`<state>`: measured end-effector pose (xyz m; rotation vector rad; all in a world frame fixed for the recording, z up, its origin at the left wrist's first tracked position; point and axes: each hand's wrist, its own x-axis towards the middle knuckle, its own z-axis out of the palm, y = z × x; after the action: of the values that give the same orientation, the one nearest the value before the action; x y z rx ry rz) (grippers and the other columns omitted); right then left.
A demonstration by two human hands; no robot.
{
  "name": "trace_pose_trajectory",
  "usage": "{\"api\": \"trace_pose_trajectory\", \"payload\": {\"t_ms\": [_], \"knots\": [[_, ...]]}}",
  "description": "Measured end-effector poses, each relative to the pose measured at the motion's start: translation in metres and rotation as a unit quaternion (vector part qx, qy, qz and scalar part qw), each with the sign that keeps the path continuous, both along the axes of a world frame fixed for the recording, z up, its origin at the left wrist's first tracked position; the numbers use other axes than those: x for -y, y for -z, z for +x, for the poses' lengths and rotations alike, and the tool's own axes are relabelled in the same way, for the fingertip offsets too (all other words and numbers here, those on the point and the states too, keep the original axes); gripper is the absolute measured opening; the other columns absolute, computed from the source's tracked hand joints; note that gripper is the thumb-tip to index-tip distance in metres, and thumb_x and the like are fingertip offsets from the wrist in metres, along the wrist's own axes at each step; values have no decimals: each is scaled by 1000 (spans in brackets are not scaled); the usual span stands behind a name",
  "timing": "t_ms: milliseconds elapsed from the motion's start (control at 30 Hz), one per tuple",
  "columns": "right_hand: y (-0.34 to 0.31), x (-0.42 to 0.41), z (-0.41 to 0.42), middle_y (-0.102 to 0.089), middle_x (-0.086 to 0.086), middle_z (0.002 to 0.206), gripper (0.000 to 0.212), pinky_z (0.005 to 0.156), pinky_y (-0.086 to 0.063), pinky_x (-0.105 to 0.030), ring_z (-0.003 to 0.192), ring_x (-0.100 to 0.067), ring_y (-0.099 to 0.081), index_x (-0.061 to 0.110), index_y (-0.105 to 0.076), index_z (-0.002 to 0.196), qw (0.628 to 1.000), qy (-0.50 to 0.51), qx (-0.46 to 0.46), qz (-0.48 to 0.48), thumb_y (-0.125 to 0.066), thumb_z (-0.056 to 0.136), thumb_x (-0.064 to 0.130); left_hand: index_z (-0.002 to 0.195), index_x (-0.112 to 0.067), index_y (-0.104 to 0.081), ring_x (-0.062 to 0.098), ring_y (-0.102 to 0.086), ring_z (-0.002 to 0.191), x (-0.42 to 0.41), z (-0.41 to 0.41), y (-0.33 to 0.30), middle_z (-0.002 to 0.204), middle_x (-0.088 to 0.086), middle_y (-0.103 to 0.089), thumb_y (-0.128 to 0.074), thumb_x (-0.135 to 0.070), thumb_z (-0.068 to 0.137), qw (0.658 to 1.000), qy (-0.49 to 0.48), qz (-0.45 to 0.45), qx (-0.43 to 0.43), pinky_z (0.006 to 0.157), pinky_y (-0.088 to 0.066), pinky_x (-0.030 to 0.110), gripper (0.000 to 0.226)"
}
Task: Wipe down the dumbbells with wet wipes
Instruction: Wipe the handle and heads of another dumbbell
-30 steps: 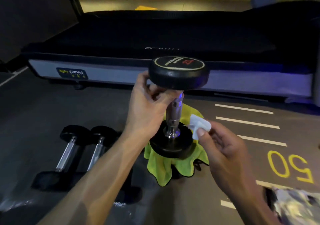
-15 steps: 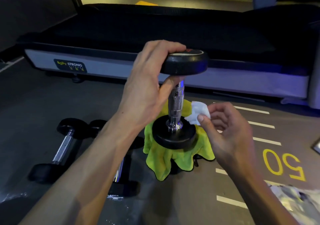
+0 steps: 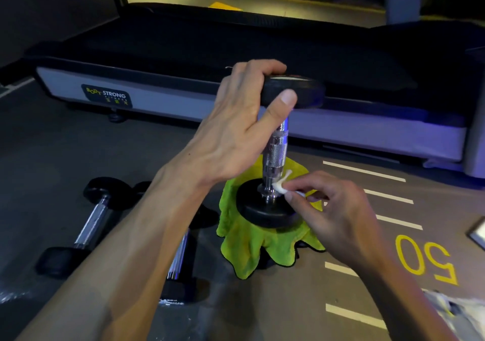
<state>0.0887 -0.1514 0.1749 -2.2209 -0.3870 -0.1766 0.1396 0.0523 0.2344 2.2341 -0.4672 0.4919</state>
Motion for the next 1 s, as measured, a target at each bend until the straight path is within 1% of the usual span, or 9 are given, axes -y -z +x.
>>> {"api": "trace_pose_trajectory", "payload": {"t_ms": [167, 267, 333, 400, 500, 600, 833, 900, 1000], "knots": [[-14, -13, -2, -74, 21, 91, 18, 73, -48, -12, 82, 1, -66, 34, -81, 88, 998, -24, 29, -50, -80, 85, 16, 143, -29, -45, 13, -44, 131, 4, 1, 1, 130, -16, -41, -38, -59, 104, 1000, 3, -16, -4, 109, -38, 31, 50], [-15, -42, -1, -70, 12, 97, 13, 79, -54, -33, 90, -13, -67, 27, -77, 87, 987, -31, 67, -142, -67, 89, 19, 141, -29, -46, 13, -45, 130, 3, 1, 0, 129, -16, -42, -39, -58, 104, 1000, 10, -19, -7, 109, -40, 34, 48], [-14, -58, 0, -65, 6, 105, 16, 82, -53, -39, 100, -23, -63, 23, -75, 94, 974, -19, 62, -218, -59, 93, 20, 139, -31, -47, 13, -47, 128, 1, 1, -1, 125, -18, -43, -40, -59, 103, 1000, 16, -22, -10, 109, -41, 35, 46], [-14, -53, 0, -64, 9, 103, 14, 84, -51, -31, 99, -20, -61, 24, -75, 94, 977, -29, 55, -202, -61, 95, 20, 137, -32, -48, 13, -48, 126, 0, 1, -1, 122, -22, -44, -40, -60, 102, 999, 20, -31, -15, 107, -42, 35, 45], [-14, -16, 0, -60, 22, 86, 15, 72, -36, -3, 80, 0, -56, 35, -77, 90, 987, -9, 51, -151, -72, 91, 21, 136, -32, -49, 14, -50, 126, -2, 2, -3, 125, -17, -47, -42, -59, 102, 999, 25, -39, -25, 108, -43, 38, 44], [-14, -2, -1, -60, 22, 82, 14, 66, -37, -7, 74, 4, -57, 35, -77, 89, 989, 6, 39, -142, -71, 91, 23, 138, -31, -50, 13, -50, 127, 1, 0, -4, 127, -15, -48, -45, -56, 104, 998, 26, -43, -29, 108, -43, 38, 43], [-7, -49, 1, -65, 7, 93, 15, 73, -49, -33, 87, -18, -62, 26, -72, 87, 986, -19, 74, -149, -60, 89, 19, 135, -35, -51, 16, -50, 127, 4, 1, -2, 121, -28, -45, -48, -56, 103, 998, 29, -55, -14, 109, -43, 38, 39], [-5, -40, 0, -67, 11, 95, 14, 76, -50, -31, 87, -12, -64, 28, -73, 88, 989, -19, 81, -122, -63, 91, 20, 134, -36, -51, 16, -51, 126, 1, 2, -2, 120, -29, -45, -49, -57, 103, 998, 27, -61, -14, 109, -42, 38, 38], [-4, -13, 0, -67, 18, 87, 11, 71, -44, -13, 80, 2, -60, 31, -76, 88, 994, 19, 81, -68, -73, 91, 21, 133, -37, -51, 14, -52, 126, 0, 4, -3, 121, -28, -47, -49, -58, 101, 997, 25, -72, -20, 111, -42, 39, 38]]}}
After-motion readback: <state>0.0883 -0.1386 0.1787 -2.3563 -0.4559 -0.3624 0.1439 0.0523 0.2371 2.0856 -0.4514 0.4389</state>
